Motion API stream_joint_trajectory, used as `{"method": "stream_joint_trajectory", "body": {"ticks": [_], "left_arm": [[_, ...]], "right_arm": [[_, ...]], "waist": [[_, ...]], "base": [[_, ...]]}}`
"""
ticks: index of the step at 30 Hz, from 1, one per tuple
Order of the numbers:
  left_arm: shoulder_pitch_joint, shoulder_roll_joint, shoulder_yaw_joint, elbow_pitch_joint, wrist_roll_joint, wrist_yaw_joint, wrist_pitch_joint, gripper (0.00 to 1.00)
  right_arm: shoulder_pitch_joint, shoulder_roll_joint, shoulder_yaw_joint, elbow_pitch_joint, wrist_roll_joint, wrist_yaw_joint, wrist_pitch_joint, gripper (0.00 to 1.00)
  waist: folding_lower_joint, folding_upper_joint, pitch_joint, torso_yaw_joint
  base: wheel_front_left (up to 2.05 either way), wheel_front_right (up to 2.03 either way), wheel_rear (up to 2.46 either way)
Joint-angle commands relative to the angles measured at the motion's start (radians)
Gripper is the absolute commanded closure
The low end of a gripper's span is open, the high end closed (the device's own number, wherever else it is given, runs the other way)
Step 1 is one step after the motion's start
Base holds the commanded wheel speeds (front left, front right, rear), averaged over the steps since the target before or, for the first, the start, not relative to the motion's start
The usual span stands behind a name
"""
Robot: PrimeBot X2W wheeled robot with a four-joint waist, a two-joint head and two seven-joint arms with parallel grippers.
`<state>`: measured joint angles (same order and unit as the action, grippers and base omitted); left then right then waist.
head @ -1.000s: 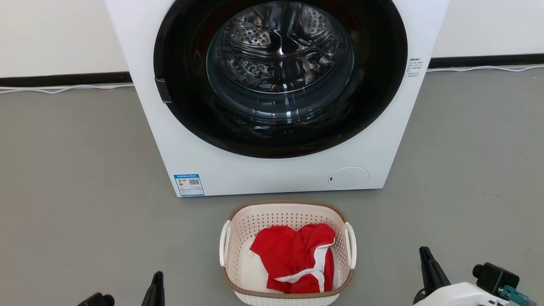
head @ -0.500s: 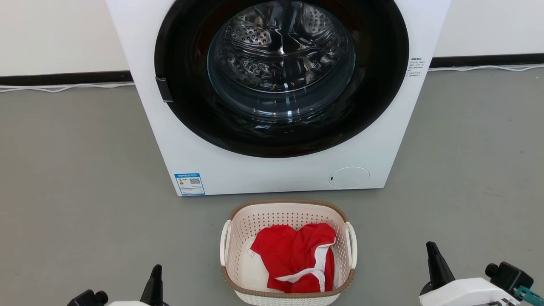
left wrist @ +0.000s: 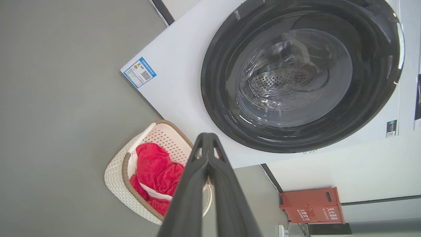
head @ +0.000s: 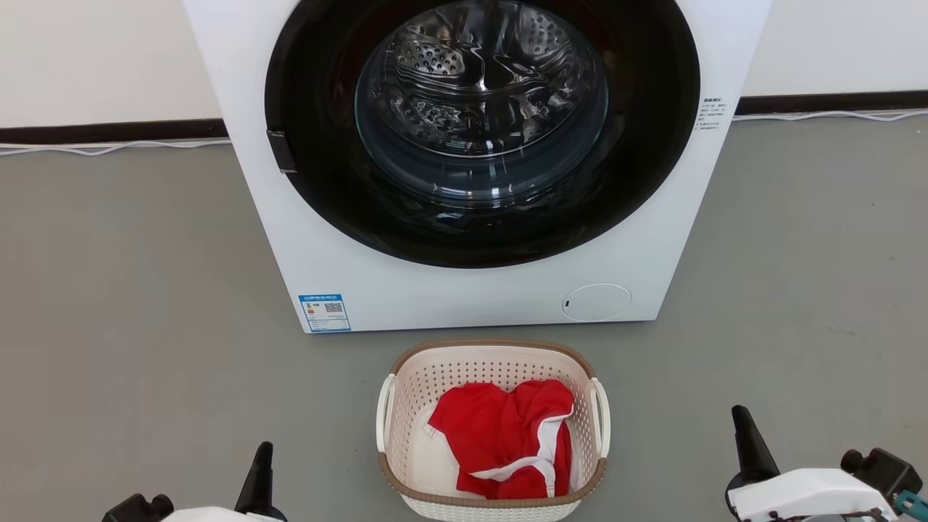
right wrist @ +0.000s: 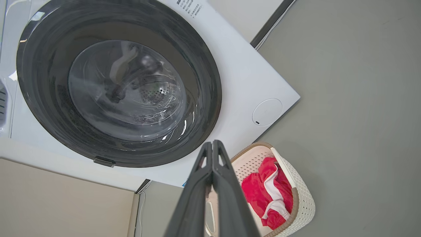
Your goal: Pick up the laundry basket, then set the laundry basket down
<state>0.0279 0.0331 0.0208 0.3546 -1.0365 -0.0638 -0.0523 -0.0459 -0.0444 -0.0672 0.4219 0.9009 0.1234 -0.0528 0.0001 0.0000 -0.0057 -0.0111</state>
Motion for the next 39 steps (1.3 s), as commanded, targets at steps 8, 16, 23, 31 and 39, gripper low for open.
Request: {"method": "stream_joint_trajectory", "body": {"ticks": [8,16,23,31,39], "left_arm": [[-0.074,0.01,0.034,-0.044,-0.112,-0.022,0.03,1.0],[-0.085,0.011,0.044,-0.055,-0.192,-0.03,0.054,1.0],[-0.094,0.012,0.053,-0.065,-0.261,-0.037,0.074,1.0],[-0.104,0.013,0.062,-0.075,-0.332,-0.044,0.095,1.0],[-0.114,0.015,0.072,-0.086,-0.411,-0.051,0.118,1.0]], "right_arm": [[-0.049,-0.005,-0.003,-0.061,0.135,0.005,0.032,1.0],[-0.051,-0.005,-0.011,-0.081,0.234,0.005,0.056,1.0],[-0.053,-0.005,-0.017,-0.099,0.321,0.006,0.076,1.0],[-0.055,-0.005,-0.024,-0.116,0.409,0.006,0.096,1.0],[-0.057,-0.005,-0.031,-0.137,0.508,0.006,0.119,1.0]], "waist": [[-0.0001,0.0,0.001,0.002],[-0.0001,0.0,0.003,0.004],[-0.0001,0.0,0.004,0.005],[-0.0001,0.0,0.005,0.006],[-0.0001,0.0,0.006,0.008]], "base": [[0.0,0.0,0.0],[0.0,0.0,0.0],[0.0,0.0,0.0],[0.0,0.0,0.0],[0.0,0.0,0.0]]}}
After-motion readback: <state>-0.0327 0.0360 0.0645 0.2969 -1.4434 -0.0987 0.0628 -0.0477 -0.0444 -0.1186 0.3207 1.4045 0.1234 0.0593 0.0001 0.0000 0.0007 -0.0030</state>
